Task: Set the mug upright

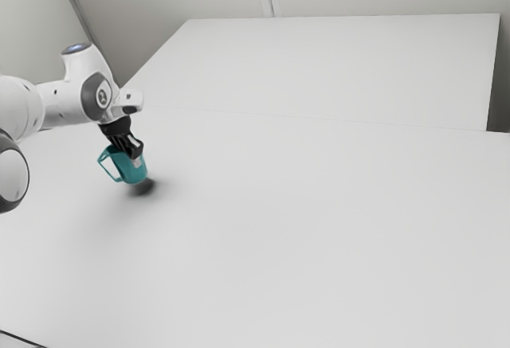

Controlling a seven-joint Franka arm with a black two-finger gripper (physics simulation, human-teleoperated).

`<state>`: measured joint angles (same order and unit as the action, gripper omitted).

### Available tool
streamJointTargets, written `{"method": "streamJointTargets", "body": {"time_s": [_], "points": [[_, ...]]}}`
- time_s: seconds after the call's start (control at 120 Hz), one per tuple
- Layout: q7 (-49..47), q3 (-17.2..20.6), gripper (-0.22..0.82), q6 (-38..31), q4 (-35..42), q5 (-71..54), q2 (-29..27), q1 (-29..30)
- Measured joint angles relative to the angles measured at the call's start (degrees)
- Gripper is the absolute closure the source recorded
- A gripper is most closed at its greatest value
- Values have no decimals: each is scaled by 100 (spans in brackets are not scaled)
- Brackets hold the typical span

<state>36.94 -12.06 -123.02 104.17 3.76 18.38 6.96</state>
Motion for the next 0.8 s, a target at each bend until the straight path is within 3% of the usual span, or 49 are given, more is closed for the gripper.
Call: {"method": "streamJointTargets", "body": {"time_s": [0.525,0.7,0.8], "points": [[-1189,-38,78,-1049,581,208,4,31],[-1373,-44,41,-1120,609,303,4,44],[-1455,-49,26,-1139,603,318,-5,46]]}}
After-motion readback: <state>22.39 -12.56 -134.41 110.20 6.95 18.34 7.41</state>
